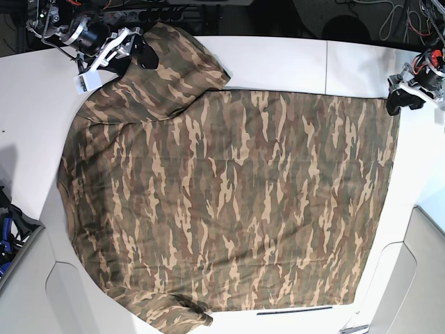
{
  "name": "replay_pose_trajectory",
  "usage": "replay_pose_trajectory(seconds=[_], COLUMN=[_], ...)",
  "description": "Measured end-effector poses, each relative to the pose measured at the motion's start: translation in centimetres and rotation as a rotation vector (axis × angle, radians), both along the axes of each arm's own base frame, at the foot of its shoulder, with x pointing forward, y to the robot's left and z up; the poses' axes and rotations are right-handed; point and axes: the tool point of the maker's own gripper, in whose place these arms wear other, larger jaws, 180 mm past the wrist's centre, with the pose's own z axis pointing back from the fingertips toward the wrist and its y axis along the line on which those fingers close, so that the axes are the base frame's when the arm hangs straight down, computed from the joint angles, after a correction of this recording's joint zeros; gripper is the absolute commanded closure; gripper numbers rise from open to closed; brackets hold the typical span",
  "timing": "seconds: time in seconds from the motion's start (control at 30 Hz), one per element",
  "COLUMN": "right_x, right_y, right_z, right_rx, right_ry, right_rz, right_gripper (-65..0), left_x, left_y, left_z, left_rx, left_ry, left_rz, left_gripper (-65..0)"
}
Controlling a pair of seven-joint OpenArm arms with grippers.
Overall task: Fold the T-shirt properly
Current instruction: 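Move both grippers down to the shirt's shoulder corners and grasp them, then lift the shoulder edge with both grippers and pull it toward the robot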
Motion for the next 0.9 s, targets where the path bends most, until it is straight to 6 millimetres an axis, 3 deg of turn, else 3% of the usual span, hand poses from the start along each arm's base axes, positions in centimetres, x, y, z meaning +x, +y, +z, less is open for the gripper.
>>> replay_pose_trajectory(seconds=[0.33, 0.63, 0.7, 0.83, 0.9], right_x=[0.0, 0.0, 0.0, -0.2, -0.3], right_y=[0.0, 0.0, 0.0, -0.2, -0.2], right_z=[0.0, 0.0, 0.0, -0.4, -0.4], right_rx=[-0.002, -0.001, -0.002, -0.015, -0.015], right_ry=[-0.001, -0.001, -0.002, 0.015, 0.016], right_rz=[-0.001, -0.001, -0.001, 0.003, 0.003], right_gripper=[-38.8, -38.4, -30.9, -3.4, 0.0], left_x=[0.6, 1.2, 1.5, 2.0, 2.3], left_y=[-2.8, -4.3, -4.9, -5.0, -5.1], left_z=[-1.4, -1.3, -1.2, -1.1, -1.0], left_rx=[-0.056, -0.078, -0.088, -0.089, -0.089], left_ry=[-0.020, -0.038, -0.045, -0.046, -0.048], left_rz=[-0.048, -0.115, -0.147, -0.153, -0.155], left_gripper=[-47.7, -46.2, -38.1, -12.4, -4.4])
